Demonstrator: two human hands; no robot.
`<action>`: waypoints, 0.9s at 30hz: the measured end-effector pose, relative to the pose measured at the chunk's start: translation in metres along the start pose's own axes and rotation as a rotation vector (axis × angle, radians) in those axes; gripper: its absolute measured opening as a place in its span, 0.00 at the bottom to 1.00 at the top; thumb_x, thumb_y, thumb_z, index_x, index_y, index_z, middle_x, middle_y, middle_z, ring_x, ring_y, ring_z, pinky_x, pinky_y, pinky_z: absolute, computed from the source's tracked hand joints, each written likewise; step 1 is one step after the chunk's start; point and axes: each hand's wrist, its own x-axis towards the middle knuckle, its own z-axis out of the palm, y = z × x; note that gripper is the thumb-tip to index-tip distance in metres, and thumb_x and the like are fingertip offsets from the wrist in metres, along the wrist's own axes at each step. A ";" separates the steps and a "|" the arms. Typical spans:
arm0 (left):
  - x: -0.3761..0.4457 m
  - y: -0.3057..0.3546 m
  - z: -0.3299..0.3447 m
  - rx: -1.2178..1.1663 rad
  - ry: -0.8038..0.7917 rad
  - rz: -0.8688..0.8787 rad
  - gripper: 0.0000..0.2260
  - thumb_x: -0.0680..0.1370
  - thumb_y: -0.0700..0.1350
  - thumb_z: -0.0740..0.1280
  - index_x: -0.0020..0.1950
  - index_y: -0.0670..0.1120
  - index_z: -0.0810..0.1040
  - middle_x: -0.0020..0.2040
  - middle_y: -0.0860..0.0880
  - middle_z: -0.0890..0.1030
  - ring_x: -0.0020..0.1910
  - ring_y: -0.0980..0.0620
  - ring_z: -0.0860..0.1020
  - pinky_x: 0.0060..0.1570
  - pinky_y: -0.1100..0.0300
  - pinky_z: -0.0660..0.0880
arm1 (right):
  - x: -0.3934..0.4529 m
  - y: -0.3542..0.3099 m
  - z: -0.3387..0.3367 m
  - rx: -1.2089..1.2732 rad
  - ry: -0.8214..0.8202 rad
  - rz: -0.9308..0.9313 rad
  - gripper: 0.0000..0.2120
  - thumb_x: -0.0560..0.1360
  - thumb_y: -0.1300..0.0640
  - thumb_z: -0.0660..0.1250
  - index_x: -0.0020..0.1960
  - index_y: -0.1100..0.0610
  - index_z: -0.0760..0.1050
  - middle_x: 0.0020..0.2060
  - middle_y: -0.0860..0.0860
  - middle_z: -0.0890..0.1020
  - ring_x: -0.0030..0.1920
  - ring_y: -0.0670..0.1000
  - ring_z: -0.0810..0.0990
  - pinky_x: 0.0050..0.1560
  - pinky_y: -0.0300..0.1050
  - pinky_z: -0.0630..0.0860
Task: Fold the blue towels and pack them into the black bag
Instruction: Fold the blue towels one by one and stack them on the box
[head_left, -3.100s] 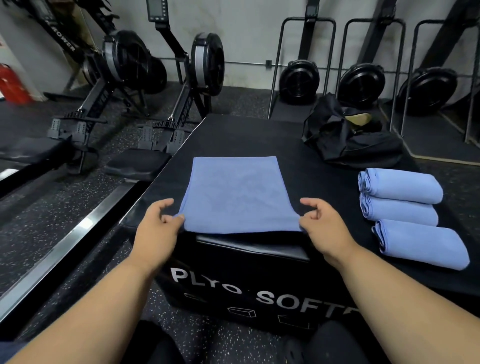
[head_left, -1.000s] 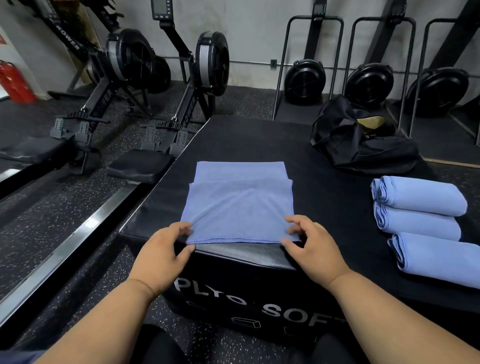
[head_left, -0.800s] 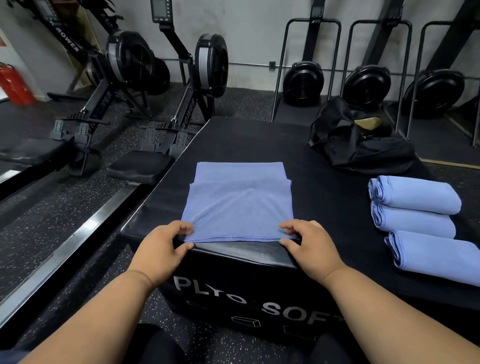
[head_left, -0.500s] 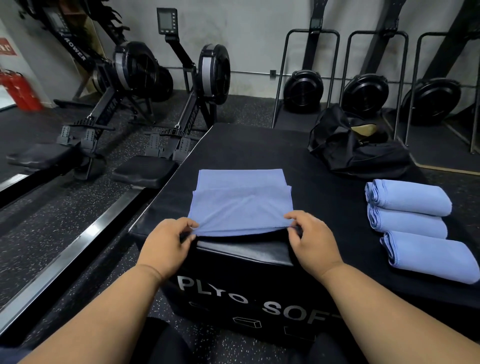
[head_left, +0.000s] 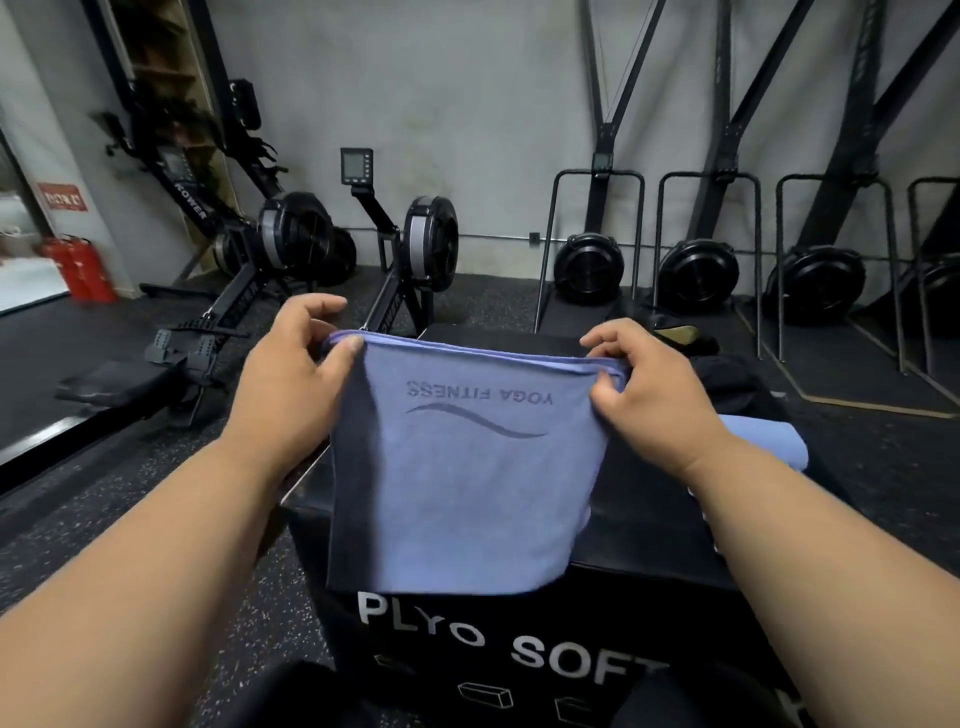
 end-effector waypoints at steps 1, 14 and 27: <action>0.000 0.005 -0.004 -0.010 -0.006 -0.002 0.14 0.81 0.51 0.71 0.65 0.62 0.74 0.51 0.58 0.82 0.50 0.57 0.80 0.53 0.52 0.76 | 0.000 -0.007 -0.008 0.015 0.005 -0.001 0.21 0.72 0.67 0.66 0.57 0.45 0.76 0.47 0.41 0.83 0.49 0.43 0.80 0.51 0.34 0.74; -0.057 0.002 -0.021 -0.095 -0.111 -0.238 0.08 0.84 0.50 0.68 0.63 0.58 0.76 0.50 0.52 0.83 0.43 0.57 0.77 0.45 0.61 0.71 | -0.058 -0.033 -0.012 0.211 -0.286 0.183 0.19 0.73 0.68 0.65 0.55 0.46 0.70 0.32 0.43 0.78 0.31 0.45 0.71 0.34 0.40 0.70; -0.083 0.020 -0.016 -0.196 -0.114 -0.451 0.16 0.75 0.56 0.75 0.61 0.57 0.79 0.48 0.53 0.87 0.48 0.51 0.85 0.49 0.51 0.81 | -0.080 -0.069 0.013 0.758 -0.287 0.480 0.12 0.79 0.71 0.63 0.49 0.58 0.81 0.36 0.52 0.80 0.30 0.45 0.72 0.28 0.37 0.68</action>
